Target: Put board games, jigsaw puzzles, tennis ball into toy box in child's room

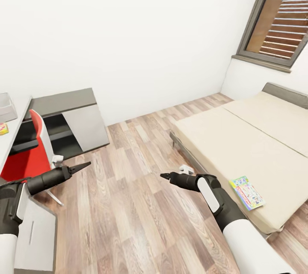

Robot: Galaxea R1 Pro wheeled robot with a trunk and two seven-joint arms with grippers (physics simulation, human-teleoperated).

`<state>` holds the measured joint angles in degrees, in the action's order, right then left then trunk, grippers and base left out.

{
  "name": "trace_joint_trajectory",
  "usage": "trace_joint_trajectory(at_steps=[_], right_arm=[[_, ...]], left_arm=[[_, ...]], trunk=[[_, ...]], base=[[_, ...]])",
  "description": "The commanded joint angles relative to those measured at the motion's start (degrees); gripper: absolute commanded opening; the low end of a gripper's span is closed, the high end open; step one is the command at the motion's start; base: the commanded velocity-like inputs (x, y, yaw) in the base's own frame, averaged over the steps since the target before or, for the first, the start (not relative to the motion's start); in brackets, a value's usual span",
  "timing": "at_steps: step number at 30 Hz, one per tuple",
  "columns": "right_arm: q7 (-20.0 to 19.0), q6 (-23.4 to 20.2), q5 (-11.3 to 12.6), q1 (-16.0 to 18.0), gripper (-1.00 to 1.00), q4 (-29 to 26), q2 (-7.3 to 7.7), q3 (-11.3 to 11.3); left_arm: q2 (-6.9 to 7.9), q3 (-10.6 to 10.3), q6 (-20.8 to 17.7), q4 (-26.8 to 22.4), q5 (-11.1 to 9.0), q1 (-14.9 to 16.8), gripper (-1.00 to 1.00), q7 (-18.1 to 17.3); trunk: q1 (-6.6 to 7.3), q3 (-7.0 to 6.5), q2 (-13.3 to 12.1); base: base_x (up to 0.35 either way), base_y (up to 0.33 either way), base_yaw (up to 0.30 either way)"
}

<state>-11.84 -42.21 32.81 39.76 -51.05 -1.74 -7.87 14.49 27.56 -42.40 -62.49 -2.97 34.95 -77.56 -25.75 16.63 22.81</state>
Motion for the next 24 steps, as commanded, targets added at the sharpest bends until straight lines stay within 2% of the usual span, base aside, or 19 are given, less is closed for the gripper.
trace_joint_trajectory(at_steps=[1,24], right_arm=[[-0.2,-0.2,-0.2,0.1,1.00,0.0,-0.02,0.0],[-0.2,-0.2,-0.2,0.1,1.00,0.0,-0.02,0.0]], left_arm=[[0.02,0.0,-0.6,0.0,-0.1,0.0,1.00,-0.2],[0.02,0.0,-0.7,0.0,-0.1,0.0,1.00,-0.2]], trunk=[[-0.03,0.10,0.1],[-0.03,0.10,0.1]], base=[[0.000,0.084,-0.186],[0.000,0.007,-0.186]])
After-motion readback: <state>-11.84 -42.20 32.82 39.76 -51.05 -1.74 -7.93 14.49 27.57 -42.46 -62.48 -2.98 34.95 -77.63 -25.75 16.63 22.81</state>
